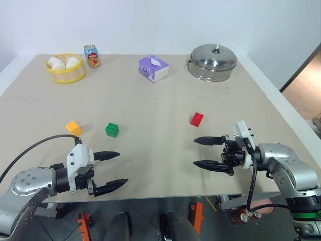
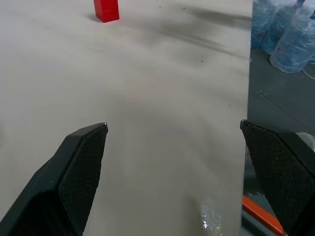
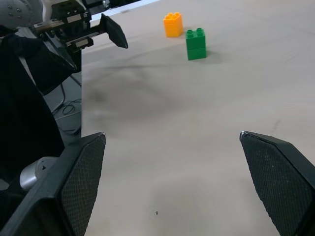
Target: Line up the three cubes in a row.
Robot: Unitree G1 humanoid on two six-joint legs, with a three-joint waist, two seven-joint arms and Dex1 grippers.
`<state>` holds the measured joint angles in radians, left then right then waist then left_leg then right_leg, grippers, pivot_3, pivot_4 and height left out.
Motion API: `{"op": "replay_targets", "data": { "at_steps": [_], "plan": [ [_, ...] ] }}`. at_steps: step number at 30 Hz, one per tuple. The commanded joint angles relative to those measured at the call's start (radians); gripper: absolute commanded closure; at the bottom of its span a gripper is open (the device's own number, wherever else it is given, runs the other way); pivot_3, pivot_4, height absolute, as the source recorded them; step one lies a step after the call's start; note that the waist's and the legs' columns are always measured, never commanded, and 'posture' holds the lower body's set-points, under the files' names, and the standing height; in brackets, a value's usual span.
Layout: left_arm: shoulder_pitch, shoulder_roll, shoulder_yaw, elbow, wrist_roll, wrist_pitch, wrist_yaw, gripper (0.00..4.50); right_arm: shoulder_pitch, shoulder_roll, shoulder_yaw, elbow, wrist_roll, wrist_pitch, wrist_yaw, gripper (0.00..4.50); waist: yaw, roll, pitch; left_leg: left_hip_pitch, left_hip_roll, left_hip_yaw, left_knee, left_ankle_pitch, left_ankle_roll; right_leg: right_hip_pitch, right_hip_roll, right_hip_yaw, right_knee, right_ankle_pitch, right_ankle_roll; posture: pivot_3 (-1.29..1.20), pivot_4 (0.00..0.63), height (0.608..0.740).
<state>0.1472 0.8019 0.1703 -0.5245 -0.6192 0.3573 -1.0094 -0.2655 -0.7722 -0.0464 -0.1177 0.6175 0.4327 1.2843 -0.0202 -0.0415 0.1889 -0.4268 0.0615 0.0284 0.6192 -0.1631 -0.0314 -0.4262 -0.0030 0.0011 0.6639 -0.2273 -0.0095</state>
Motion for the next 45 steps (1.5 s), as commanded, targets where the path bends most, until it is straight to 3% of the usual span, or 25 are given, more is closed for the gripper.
{"op": "replay_targets", "data": {
  "at_steps": [1, 7, 13, 20, 27, 38, 45],
  "plan": [
    [-0.008, 0.003, 0.025, -0.028, -0.014, -0.003, 0.0, 0.04, 0.022, -0.025, -0.014, -0.044, -0.003, -0.005, 0.015, 0.0, 0.0, 0.0, 0.0, 0.0, 0.0, 0.0, 0.0, 0.0, 0.0, 0.0, 0.0, 0.0, 0.0, 0.0, 0.0, 0.0, 0.15, 0.74],
    [-0.049, -0.022, 0.024, -0.018, -0.033, 0.012, 0.038, 0.04, 0.009, 0.007, -0.019, -0.031, -0.008, -0.008, -0.026, 0.0, 0.0, 0.0, 0.0, 0.0, 0.0, 0.0, 0.0, 0.0, -0.001, 0.0, 0.001, 0.0, 0.0, 0.0, 0.0, 0.0, 0.15, 0.74],
    [-0.242, -0.157, 0.026, 0.045, -0.109, 0.081, 0.214, 0.04, -0.189, 0.133, -0.084, 0.182, -0.038, -0.049, -0.226, 0.0, -0.001, 0.0, 0.0, 0.0, 0.0, -0.001, 0.003, 0.0, 0.0, 0.001, 0.005, 0.001, 0.0, 0.003, 0.001, 0.0, 0.15, 0.74],
    [-0.382, -0.347, -0.129, 0.128, 0.022, 0.016, 0.318, 0.04, -0.451, 0.133, 0.041, 0.624, -0.272, -0.264, -0.161, 0.0, -0.001, 0.0, 0.0, 0.0, -0.003, 0.002, 0.005, 0.001, 0.001, 0.002, 0.005, 0.007, 0.0, 0.007, 0.007, 0.0, 0.15, 0.74],
    [-0.461, -0.445, -0.209, 0.206, 0.107, -0.056, 0.316, 0.04, -0.694, 0.162, 0.113, 1.084, -0.448, -0.489, -0.109, 0.0, -0.002, 0.0, 0.0, 0.0, -0.002, 0.004, 0.003, 0.0, 0.002, 0.001, 0.007, 0.011, 0.0, 0.008, 0.008, 0.0, 0.15, 0.74],
    [-0.48, -0.513, -0.257, 0.206, 0.154, -0.108, 0.318, 0.04, -0.796, 0.203, 0.102, 1.344, -0.56, -0.578, -0.108, 0.0, -0.003, 0.0, 0.0, 0.002, -0.002, 0.008, 0.002, 0.0, 0.003, 0.001, 0.008, 0.016, 0.0, 0.009, 0.009, 0.0, 0.15, 0.74],
    [-0.508, -0.547, -0.248, 0.227, 0.167, -0.125, 0.345, 0.0, -0.82, 0.224, 0.07, 1.383, -0.571, -0.57, -0.142, 2.24, -0.004, 0.0, 0.0, 0.003, -0.002, 0.01, 0.003, 0.0, 0.003, 0.001, 0.008, 0.018, 0.0, 0.011, 0.01, 0.0, 0.15, 0.74]
  ]
}}
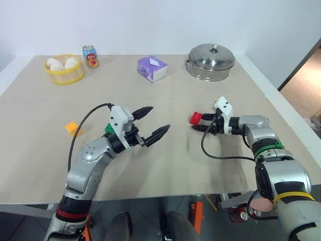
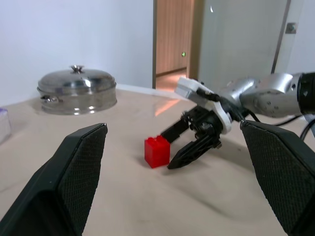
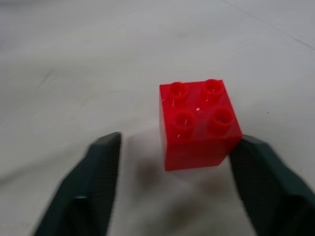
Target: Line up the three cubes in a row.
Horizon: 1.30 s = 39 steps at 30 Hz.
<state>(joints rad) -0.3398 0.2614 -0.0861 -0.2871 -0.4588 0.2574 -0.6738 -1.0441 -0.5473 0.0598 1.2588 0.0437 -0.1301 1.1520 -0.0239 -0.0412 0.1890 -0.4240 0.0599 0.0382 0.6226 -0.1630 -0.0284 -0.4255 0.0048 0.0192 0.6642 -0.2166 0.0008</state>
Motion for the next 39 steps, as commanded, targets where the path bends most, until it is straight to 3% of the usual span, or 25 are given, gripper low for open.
{"op": "replay_targets", "data": {
  "at_steps": [1, 3, 7, 10, 14, 18, 23, 27, 32, 39],
  "plan": [
    [-0.023, -0.01, 0.006, -0.009, 0.009, -0.026, 0.011, 0.0, -0.044, 0.001, -0.039, 0.01, 0.0, -0.008, -0.017, 2.62, 0.0, 0.0, 0.0, 0.0, 0.0, 0.0, 0.0, 0.0, 0.0, 0.0, 0.0, 0.0, 0.0, 0.0, 0.0, 0.0, 0.15, 0.74],
    [-0.027, -0.019, 0.002, -0.006, 0.014, -0.028, 0.015, 0.0, -0.047, 0.004, -0.043, 0.015, -0.006, -0.01, -0.027, 3.24, 0.0, 0.0, 0.0, 0.0, 0.0, 0.0, 0.0, 0.0, 0.0, 0.0, 0.0, 0.0, 0.0, 0.0, 0.0, 0.0, 0.15, 0.74],
    [-0.028, -0.029, -0.002, -0.006, 0.018, -0.032, 0.016, 0.0, -0.053, 0.008, -0.064, 0.017, -0.002, -0.008, -0.021, 3.3, 0.0, 0.0, 0.0, 0.0, 0.0, 0.0, 0.0, 0.0, 0.0, 0.0, 0.0, 0.0, 0.0, 0.0, 0.0, 0.0, 0.15, 0.74],
    [-0.008, 0.004, -0.001, -0.023, 0.009, -0.021, -0.022, 0.0, -0.054, 0.002, -0.073, -0.002, 0.013, -0.008, 0.069, 3.3, 0.0, 0.0, 0.0, 0.0, 0.0, 0.0, 0.0, 0.0, 0.0, 0.0, 0.0, 0.0, 0.0, 0.0, 0.0, 0.0, 0.15, 0.74],
    [0.048, 0.112, 0.01, -0.067, -0.017, 0.002, -0.122, 0.0, -0.025, -0.008, -0.037, -0.097, 0.013, -0.027, 0.303, 3.3, -0.004, 0.001, 0.0, 0.001, 0.001, 0.001, -0.001, 0.0, 0.0, 0.0, 0.002, 0.001, 0.0, 0.0, 0.0, 0.0, 0.15, 0.74],
    [0.109, 0.26, 0.047, -0.111, -0.068, 0.029, -0.247, 0.0, 0.077, -0.022, 0.036, -0.339, 0.047, -0.004, 0.451, 3.3, -0.005, 0.001, 0.0, 0.001, 0.004, 0.0, -0.001, 0.0, 0.0, -0.001, 0.004, 0.0, 0.0, -0.001, -0.001, 0.0, 0.15, 0.74],
    [0.152, 0.411, 0.084, -0.132, -0.111, 0.044, -0.382, 0.0, 0.256, -0.053, 0.114, -0.707, 0.121, 0.074, 0.462, 3.3, 0.0, 0.002, 0.001, 0.001, 0.005, 0.0, -0.002, 0.0, 0.0, -0.002, 0.004, -0.001, 0.001, -0.002, -0.004, 0.0, 0.15, 0.74],
    [0.159, 0.465, 0.095, -0.112, -0.109, 0.03, -0.436, 0.0, 0.338, -0.064, 0.129, -0.85, 0.152, 0.122, 0.449, 3.3, 0.001, 0.003, 0.001, 0.001, 0.005, 0.001, -0.002, 0.0, 0.0, -0.002, 0.003, 0.0, 0.001, -0.004, -0.007, 0.0, 0.15, 0.74],
    [0.136, 0.46, 0.103, -0.084, -0.107, 0.029, -0.441, 0.0, 0.4, -0.078, 0.144, -0.934, 0.168, 0.143, 0.428, 3.3, 0.001, 0.002, 0.001, 0.001, 0.005, 0.002, -0.001, 0.0, 0.0, -0.002, 0.003, 0.0, 0.001, -0.004, -0.007, 0.0, 0.15, 0.74],
    [0.127, 0.443, 0.098, -0.077, -0.094, 0.03, -0.431, 0.0, 0.404, -0.085, 0.16, -0.882, 0.151, 0.119, 0.415, 3.3, 0.001, 0.002, 0.001, 0.001, 0.005, 0.002, -0.001, 0.0, 0.0, -0.003, 0.004, 0.0, 0.001, -0.004, -0.008, 0.0, 0.15, 0.74]
  ]
}}
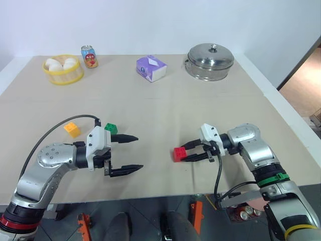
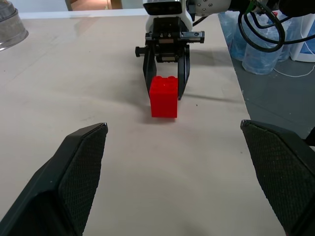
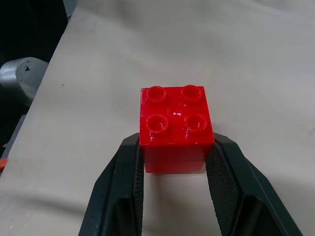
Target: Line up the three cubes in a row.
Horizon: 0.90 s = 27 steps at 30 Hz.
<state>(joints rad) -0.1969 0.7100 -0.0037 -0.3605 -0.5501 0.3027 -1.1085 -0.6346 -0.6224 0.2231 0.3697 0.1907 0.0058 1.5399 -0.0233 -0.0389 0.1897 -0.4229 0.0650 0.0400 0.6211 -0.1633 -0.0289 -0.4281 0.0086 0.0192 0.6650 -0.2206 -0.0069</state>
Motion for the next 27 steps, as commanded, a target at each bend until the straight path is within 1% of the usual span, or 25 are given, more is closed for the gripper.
{"op": "replay_targets", "data": {
  "at_steps": [1, 12, 13, 15, 16, 18, 19, 20, 22, 24, 27],
  "plan": [
    [-0.016, -0.005, 0.017, -0.003, -0.002, -0.016, 0.004, 0.0, -0.005, -0.009, -0.001, 0.014, 0.003, -0.025, 0.027, 3.3, 0.0, 0.0, 0.0, 0.0, 0.0, 0.0, 0.0, 0.0, 0.0, 0.0, 0.0, 0.0, 0.0, 0.0, 0.0, 0.0, 0.15, 0.74],
    [-0.004, -0.008, 0.021, -0.015, -0.001, -0.008, 0.025, 0.0, -0.022, -0.001, -0.002, 0.055, 0.022, -0.06, 0.041, 3.3, 0.0, 0.0, 0.0, 0.0, 0.0, 0.0, 0.0, 0.0, 0.0, 0.0, 0.0, 0.0, 0.0, 0.0, 0.0, 0.0, 0.15, 0.74],
    [-0.004, -0.009, 0.023, -0.016, -0.002, -0.007, 0.029, 0.0, -0.024, -0.001, -0.002, 0.055, 0.025, -0.059, 0.045, 2.26, 0.0, 0.0, 0.0, 0.0, 0.0, 0.0, 0.0, 0.0, 0.0, 0.0, 0.0, 0.0, 0.0, 0.0, 0.0, 0.0, 0.15, 0.74],
    [-0.001, -0.012, 0.028, -0.018, -0.003, -0.003, 0.042, 0.0, -0.025, -0.002, -0.005, 0.049, 0.04, -0.043, 0.056, 1.71, 0.0, 0.0, 0.0, 0.0, 0.0, 0.0, 0.0, 0.0, 0.0, 0.0, 0.0, 0.0, 0.0, 0.0, 0.0, 0.0, 0.15, 0.74],
    [0.0, -0.015, 0.035, -0.019, -0.007, 0.003, 0.056, 0.0, -0.025, -0.003, -0.007, 0.041, 0.049, -0.033, 0.062, 1.3, 0.0, 0.0, 0.0, 0.0, 0.0, 0.0, 0.0, 0.0, 0.0, 0.0, 0.0, 0.0, 0.0, 0.0, 0.0, 0.0, 0.15, 0.74],
    [-0.004, -0.031, 0.07, -0.021, -0.027, 0.03, 0.113, 0.0, -0.025, -0.009, -0.018, 0.009, 0.082, 0.004, 0.071, 0.72, 0.0, 0.0, 0.0, 0.0, 0.0, 0.0, 0.0, 0.0, 0.0, 0.0, 0.0, 0.0, 0.0, 0.0, 0.0, 0.0, 0.15, 0.74],
    [-0.005, -0.037, 0.081, -0.022, -0.033, 0.039, 0.132, 0.0, -0.025, -0.012, -0.021, -0.002, 0.094, 0.018, 0.072, 0.3, 0.0, 0.0, 0.0, 0.0, 0.0, 0.0, 0.0, 0.0, 0.0, 0.0, 0.0, 0.0, 0.0, 0.0, 0.001, 0.0, 0.15, 0.74],
    [-0.015, -0.06, 0.111, -0.016, -0.024, 0.046, 0.201, 0.0, -0.032, -0.009, -0.039, -0.026, 0.128, 0.056, 0.064, 0.06, 0.0, 0.0, 0.0, 0.0, 0.0, 0.0, 0.0, 0.0, 0.0, 0.0, 0.0, 0.0, 0.0, 0.001, 0.001, 0.0, 0.15, 0.74],
    [-0.034, -0.128, 0.178, -0.018, -0.003, 0.07, 0.385, 0.0, -0.054, 0.003, -0.079, -0.075, 0.198, 0.137, 0.024, 0.06, 0.0, 0.0, 0.0, 0.0, 0.0, 0.0, 0.0, 0.0, 0.0, 0.0, 0.0, 0.0, 0.0, 0.002, 0.003, 0.0, 0.15, 0.74],
    [-0.037, -0.188, 0.216, -0.04, 0.037, 0.094, 0.535, 0.0, -0.075, 0.026, -0.109, -0.111, 0.24, 0.189, -0.029, 0.06, -0.001, 0.0, 0.0, 0.0, 0.001, -0.001, 0.001, 0.0, 0.0, 0.0, 0.0, 0.0, 0.001, 0.003, 0.005, 0.0, 0.15, 0.74],
    [-0.027, -0.265, 0.236, -0.064, 0.101, 0.11, 0.705, 0.0, -0.106, 0.076, -0.135, -0.132, 0.265, 0.227, -0.105, 0.06, -0.002, -0.001, 0.0, 0.001, 0.001, -0.001, 0.001, 0.0, 0.0, 0.001, 0.001, 0.0, 0.001, 0.004, 0.006, 0.0, 0.15, 0.74]
  ]
}}
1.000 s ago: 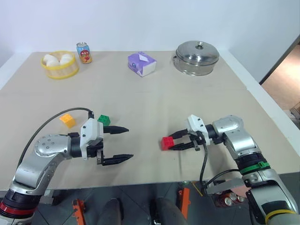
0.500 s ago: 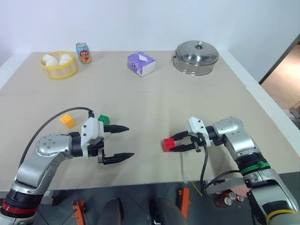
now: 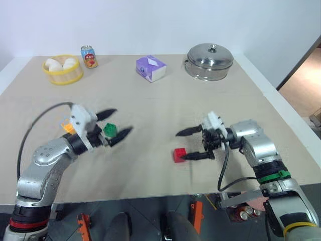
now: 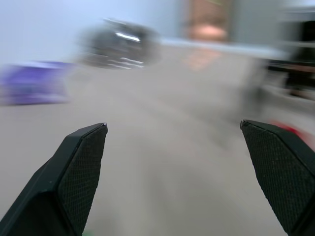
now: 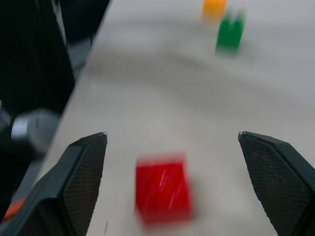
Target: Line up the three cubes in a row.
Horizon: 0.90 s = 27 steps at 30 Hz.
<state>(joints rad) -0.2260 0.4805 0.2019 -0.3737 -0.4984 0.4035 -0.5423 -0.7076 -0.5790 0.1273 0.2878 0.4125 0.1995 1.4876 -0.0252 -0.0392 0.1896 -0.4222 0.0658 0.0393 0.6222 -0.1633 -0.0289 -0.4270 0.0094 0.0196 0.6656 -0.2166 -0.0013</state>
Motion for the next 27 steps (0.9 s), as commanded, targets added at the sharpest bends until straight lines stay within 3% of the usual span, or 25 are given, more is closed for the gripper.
{"op": "replay_targets", "data": {
  "at_steps": [1, 12, 19, 27],
  "plan": [
    [0.014, -0.052, 0.034, -0.05, 0.061, 0.015, 0.17, 0.0, -0.047, 0.052, -0.042, -0.045, 0.041, 0.04, -0.074, 0.06, 0.001, -0.001, -0.001, 0.0, 0.0, 0.0, 0.0, 0.0, 0.0, 0.0, 0.0, 0.0, 0.0, 0.0, 0.0, 0.0, 0.15, 0.74],
    [0.019, -0.126, -0.03, 0.129, 0.161, -0.023, 0.233, 0.0, -0.193, 0.169, -0.017, 0.133, -0.06, 0.002, -0.18, 0.06, 0.004, -0.001, -0.001, -0.002, 0.0, 0.0, 0.001, 0.0, 0.0, 0.0, 0.0, 0.0, 0.0, 0.001, -0.001, 0.0, 0.15, 0.74],
    [0.008, -0.173, -0.116, 0.198, 0.202, -0.017, 0.22, 0.0, -0.19, 0.185, -0.02, 0.101, -0.067, 0.006, -0.194, 0.06, 0.004, -0.001, -0.001, -0.002, 0.0, 0.001, 0.0, 0.0, 0.0, -0.002, 0.0, 0.0, 0.0, 0.001, -0.001, 0.0, 0.15, 0.74],
    [-0.022, -0.159, -0.132, 0.261, 0.255, -0.022, 0.222, 0.0, -0.175, 0.184, -0.025, 0.065, -0.062, 0.02, -0.21, 0.06, 0.003, -0.001, -0.001, -0.002, 0.001, 0.0, 0.0, 0.0, 0.0, -0.003, 0.001, 0.0, 0.0, 0.001, -0.001, 0.0, 0.15, 0.74]
  ]
}}
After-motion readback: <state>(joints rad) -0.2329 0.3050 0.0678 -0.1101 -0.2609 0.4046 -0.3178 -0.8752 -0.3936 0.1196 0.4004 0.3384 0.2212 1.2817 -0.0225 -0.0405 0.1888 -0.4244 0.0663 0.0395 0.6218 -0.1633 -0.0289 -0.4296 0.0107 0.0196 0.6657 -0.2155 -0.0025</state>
